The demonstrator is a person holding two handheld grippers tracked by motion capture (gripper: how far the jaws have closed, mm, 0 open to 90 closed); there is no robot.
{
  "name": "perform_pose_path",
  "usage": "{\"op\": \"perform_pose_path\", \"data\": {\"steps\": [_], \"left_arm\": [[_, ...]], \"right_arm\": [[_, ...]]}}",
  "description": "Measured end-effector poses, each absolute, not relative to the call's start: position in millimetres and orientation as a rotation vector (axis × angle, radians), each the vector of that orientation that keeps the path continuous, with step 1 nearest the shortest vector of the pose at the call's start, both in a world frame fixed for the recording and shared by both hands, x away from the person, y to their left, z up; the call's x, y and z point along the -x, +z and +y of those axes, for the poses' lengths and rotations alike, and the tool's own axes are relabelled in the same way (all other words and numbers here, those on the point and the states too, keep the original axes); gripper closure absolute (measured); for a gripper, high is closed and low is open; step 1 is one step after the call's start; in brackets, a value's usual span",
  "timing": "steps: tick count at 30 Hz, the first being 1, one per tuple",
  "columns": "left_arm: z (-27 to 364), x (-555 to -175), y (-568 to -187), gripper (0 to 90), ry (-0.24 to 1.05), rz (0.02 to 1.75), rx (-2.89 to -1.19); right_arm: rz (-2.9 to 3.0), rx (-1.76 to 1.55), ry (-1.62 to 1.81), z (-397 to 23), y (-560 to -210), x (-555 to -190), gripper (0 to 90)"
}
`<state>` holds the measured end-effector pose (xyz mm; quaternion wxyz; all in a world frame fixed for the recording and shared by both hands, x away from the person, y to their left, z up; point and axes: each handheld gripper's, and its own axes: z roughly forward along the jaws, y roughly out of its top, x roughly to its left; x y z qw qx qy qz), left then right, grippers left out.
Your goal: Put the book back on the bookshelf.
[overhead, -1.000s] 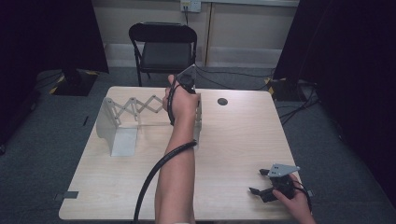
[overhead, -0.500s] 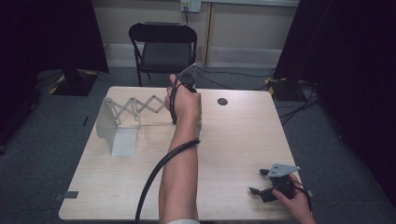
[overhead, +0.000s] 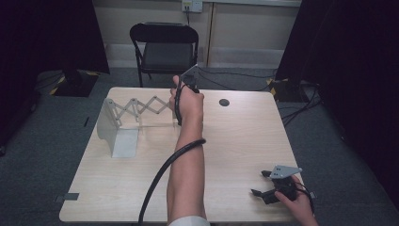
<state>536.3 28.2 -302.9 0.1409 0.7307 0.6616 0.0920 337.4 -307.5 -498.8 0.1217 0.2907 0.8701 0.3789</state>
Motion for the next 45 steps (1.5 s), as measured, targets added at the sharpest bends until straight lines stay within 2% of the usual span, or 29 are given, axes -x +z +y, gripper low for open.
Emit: {"op": "perform_pose_path", "data": {"steps": [9, 18, 26, 45], "left_arm": [[28, -540, -305, 52.3, 0.281, 1.933, -2.088], [23, -541, -307, 50.6, 0.345, 1.869, -2.076], [31, -532, -295, 39.6, 0.362, 1.834, -2.061], [43, -505, -290, 30.9, 0.316, 1.710, -2.107]], "right_arm": [[2.540, -0.849, 1.106, -307, -499, -337, 12.4], [2.540, -0.849, 1.106, -307, -499, -337, 12.5], [2.540, -0.849, 1.106, -307, -499, -337, 12.4], [2.538, -0.849, 1.106, -307, -499, -337, 12.4]]}}
